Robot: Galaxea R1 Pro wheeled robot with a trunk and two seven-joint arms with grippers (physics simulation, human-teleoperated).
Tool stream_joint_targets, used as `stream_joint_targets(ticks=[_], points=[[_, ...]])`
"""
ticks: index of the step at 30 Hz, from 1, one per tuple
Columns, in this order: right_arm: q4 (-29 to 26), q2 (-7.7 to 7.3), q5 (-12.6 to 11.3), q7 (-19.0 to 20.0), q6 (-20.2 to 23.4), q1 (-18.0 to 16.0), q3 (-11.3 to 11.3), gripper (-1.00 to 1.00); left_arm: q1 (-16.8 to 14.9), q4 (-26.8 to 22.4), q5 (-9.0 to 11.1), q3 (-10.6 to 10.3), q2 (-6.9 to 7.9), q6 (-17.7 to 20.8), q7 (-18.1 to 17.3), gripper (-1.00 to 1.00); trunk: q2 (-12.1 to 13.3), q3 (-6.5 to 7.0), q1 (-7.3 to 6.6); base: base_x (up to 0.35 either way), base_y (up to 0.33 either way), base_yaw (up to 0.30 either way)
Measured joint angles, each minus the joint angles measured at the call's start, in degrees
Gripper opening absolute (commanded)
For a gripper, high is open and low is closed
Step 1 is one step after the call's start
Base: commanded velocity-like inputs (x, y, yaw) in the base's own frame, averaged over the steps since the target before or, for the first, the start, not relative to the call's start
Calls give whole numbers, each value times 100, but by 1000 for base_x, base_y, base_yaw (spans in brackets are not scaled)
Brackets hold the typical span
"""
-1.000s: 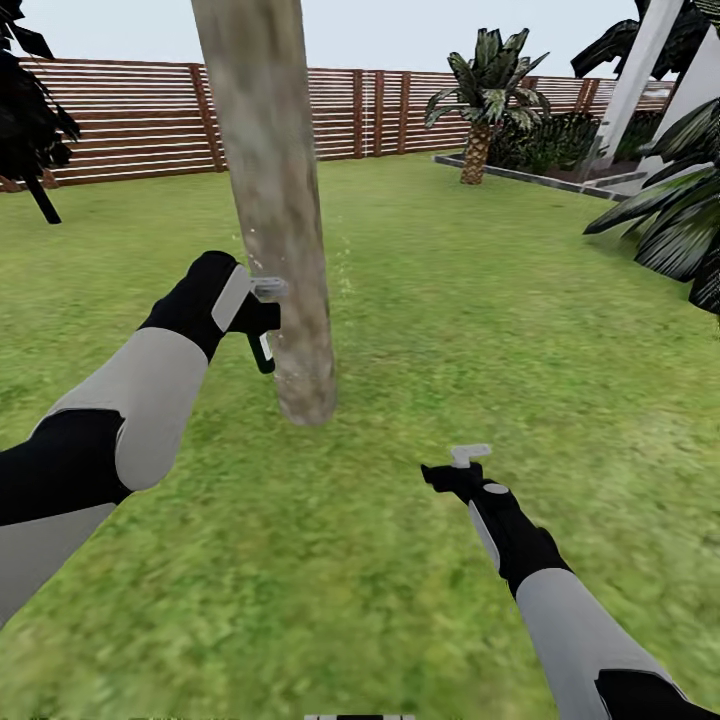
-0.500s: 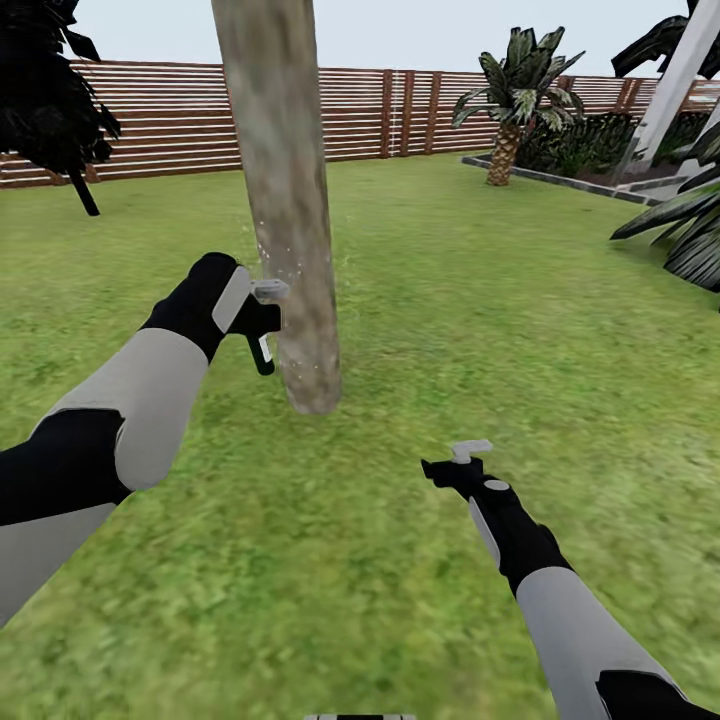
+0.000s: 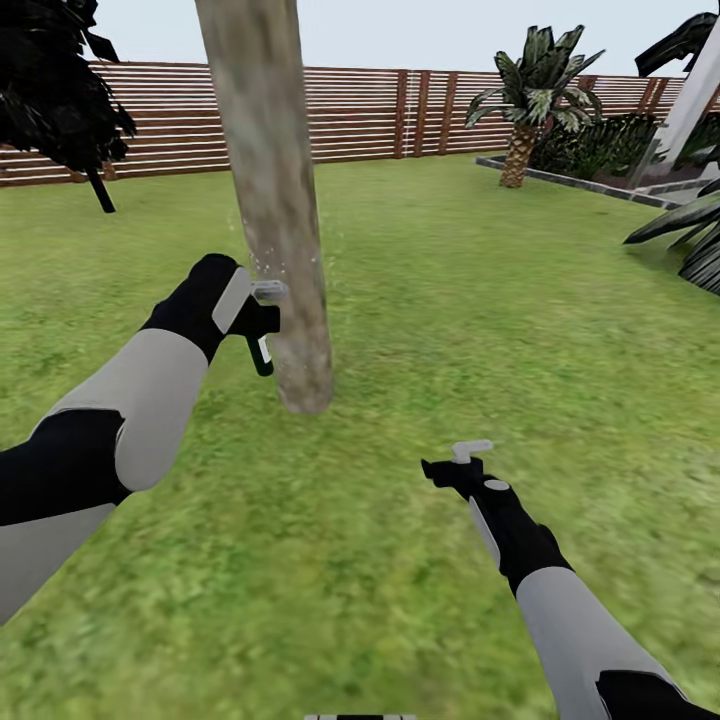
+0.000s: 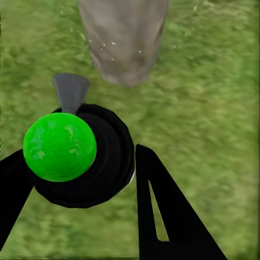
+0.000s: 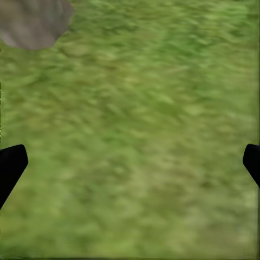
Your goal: In the garden, pick up the pesticide atomizer on the floor and spray pesticide onto both trees until each tree trunk is fully covered.
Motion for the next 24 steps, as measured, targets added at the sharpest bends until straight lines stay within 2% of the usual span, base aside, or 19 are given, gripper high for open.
stream_joint_targets(ticks=[7,17,24], points=[[1,0,0,1,4,0,0,100,4,0,-2,0,1,1,6,-100,0,0,0,-107,-274,273],[0,0,0,-1,4,1,0,100,16,9,-19,0,1,-8,8,-100,0,0,-1,-8,-274,264],[-2,-2,0,0,6,2,0,100,55,3,-34,-5,-1,-11,14,-100,0,0,-1,0,-274,33]])
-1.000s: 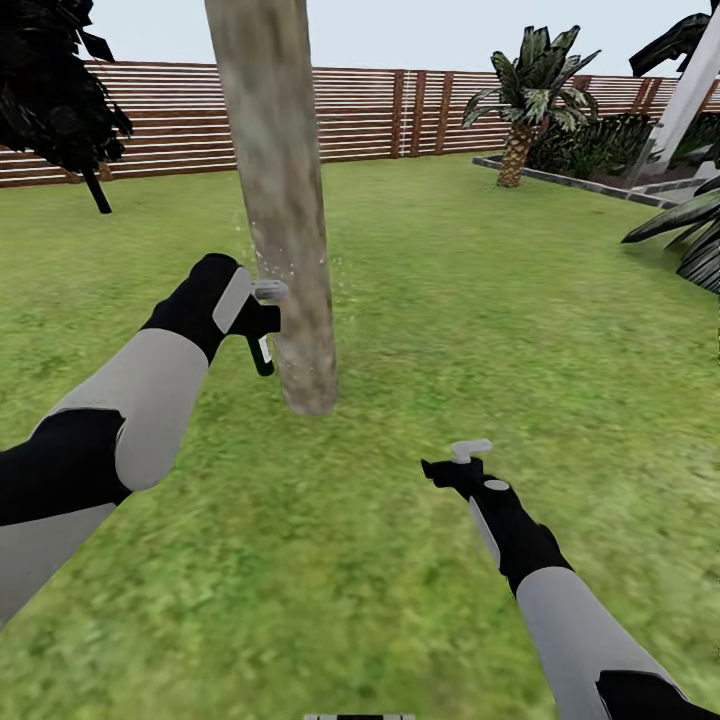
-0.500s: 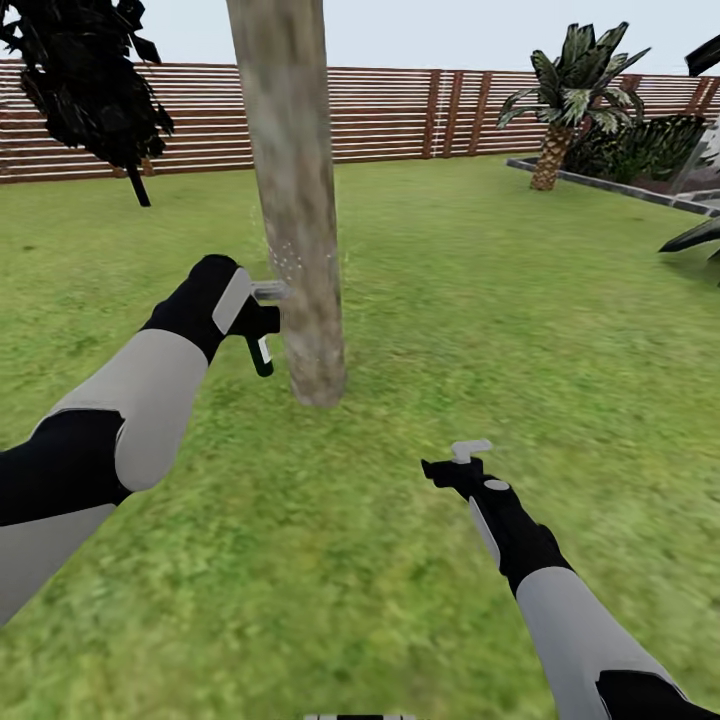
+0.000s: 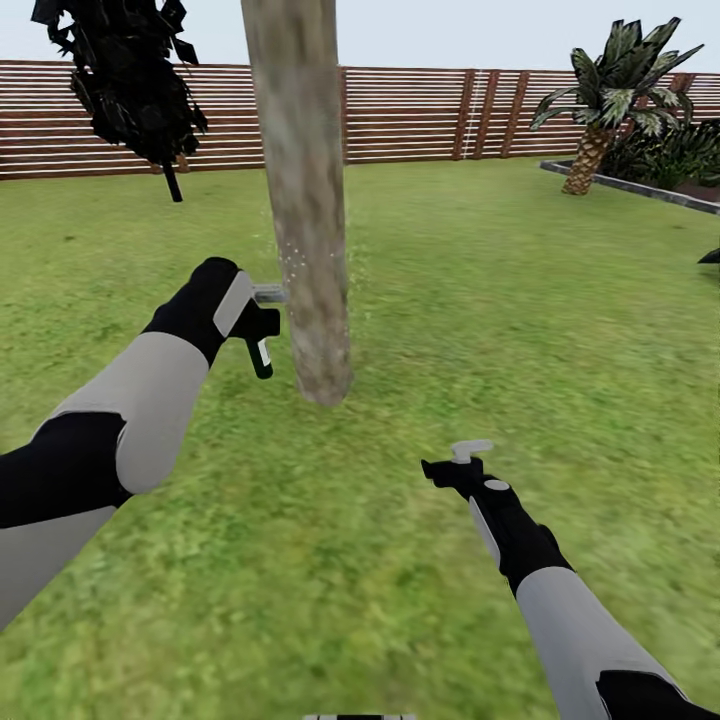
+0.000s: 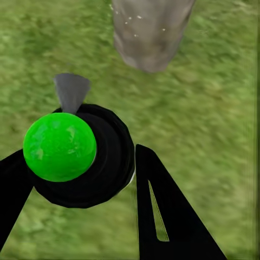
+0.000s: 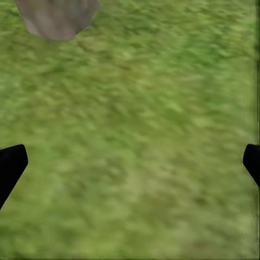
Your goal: In the garden, pick up the pesticide atomizer on the floor and spray pesticide onto both trees until each tree trunk is fully covered.
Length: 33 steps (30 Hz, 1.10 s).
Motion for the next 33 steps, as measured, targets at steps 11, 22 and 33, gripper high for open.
stream_joint_targets(ticks=[11,22,33], points=[[1,0,0,2,0,0,0,100,-13,-72,-28,-9,27,3,7,-100,0,0,0,0,-117,-90],[1,0,0,2,0,-1,0,100,1288,-80,40,5,0,-625,37,-100,0,0,0,0,0,0],[-1,-1,0,1,9,1,-6,100,1088,-114,15,-11,-40,-583,20,-100,0,-5,0,0,0,-85]])
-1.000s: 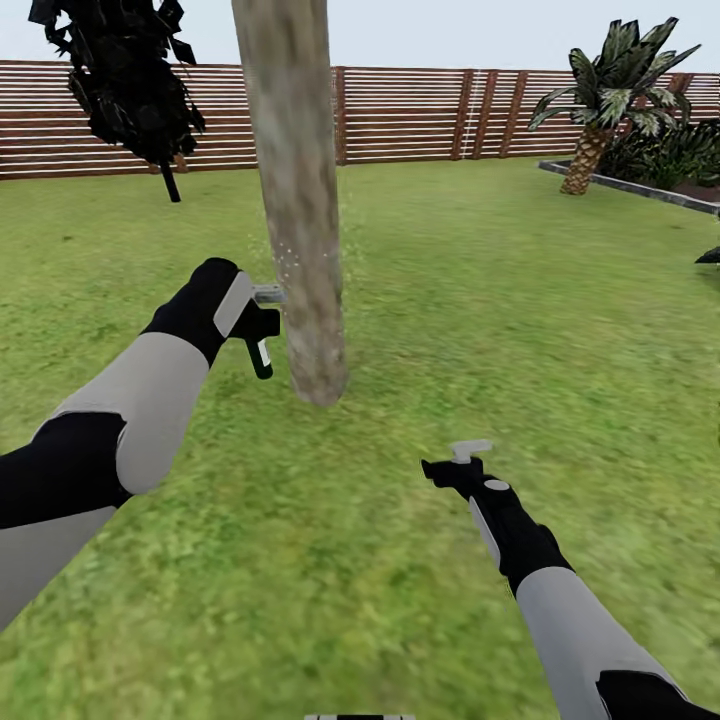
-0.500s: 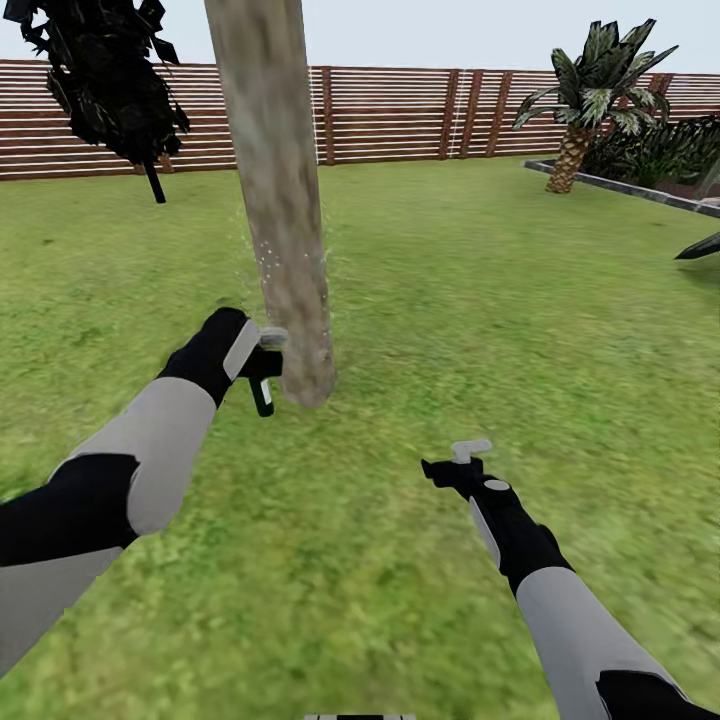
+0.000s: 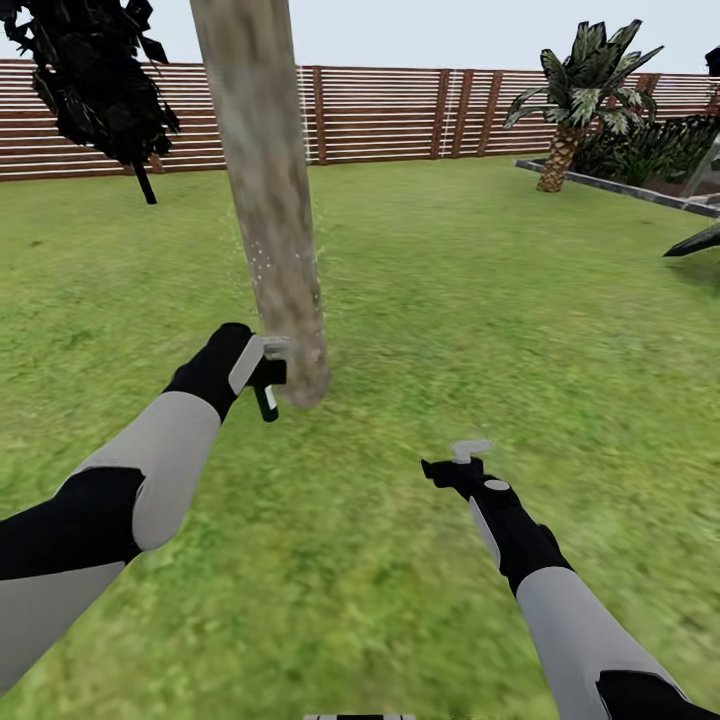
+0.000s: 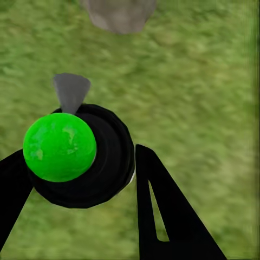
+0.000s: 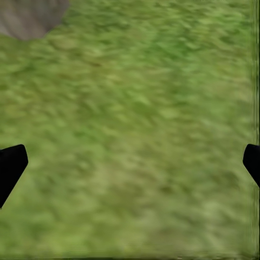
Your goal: In the garden, pick up the pesticide atomizer on the floor and spray pesticide onto both trees until each tree trunk is fully covered.
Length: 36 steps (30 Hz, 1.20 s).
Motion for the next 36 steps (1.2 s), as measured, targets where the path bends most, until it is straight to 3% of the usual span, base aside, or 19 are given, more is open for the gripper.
stream_joint_targets(ticks=[10,14,17,19,22,25,36], points=[[3,1,0,0,-1,-1,-2,100,-160,-26,-32,-4,10,131,-2,-100,0,-1,-2,209,0,-23],[-5,1,0,0,-3,-1,-2,100,-347,-826,-63,-7,8,468,64,-100,-1,0,-1,11,0,0],[-6,-2,0,0,-1,-1,-2,100,-544,-960,-24,21,-9,493,402,-100,0,-1,0,0,0,0],[-6,-19,0,0,-1,-1,-2,100,-440,-942,15,19,-5,472,437,-100,0,-2,1,0,0,0],[-6,-25,0,0,-1,-1,-2,100,294,-980,63,7,-26,395,460,-100,1,-2,1,0,0,0],[-5,-25,0,0,-2,-1,-2,100,562,-976,52,14,-30,165,454,-100,0,-1,0,0,0,0],[-6,-26,0,0,-2,-1,-2,100,577,-1403,50,-14,-118,62,443,-100,0,-1,0,123,0,0]])
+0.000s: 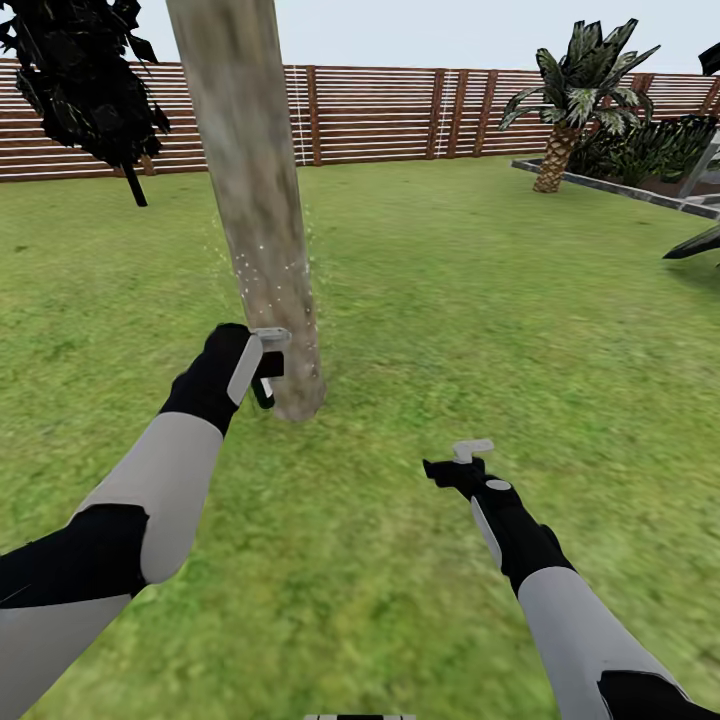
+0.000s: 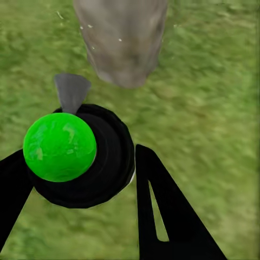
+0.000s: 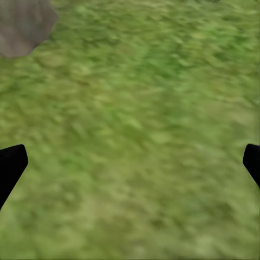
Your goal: In the garden, pick up the pesticide atomizer on the floor and spray pesticide onto both trees until each tree trunk is fully covered.
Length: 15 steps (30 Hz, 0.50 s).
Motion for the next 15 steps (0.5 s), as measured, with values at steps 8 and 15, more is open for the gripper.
stream_joint_targets(ticks=[8,15], points=[[0,-9,0,-2,1,0,0,100,-395,-410,-73,32,25,410,14,-100,0,0,1,1,0,0],[0,-3,0,-1,2,0,0,100,270,-380,11,25,-6,250,12,-100,1,-1,1,0,0,0]])
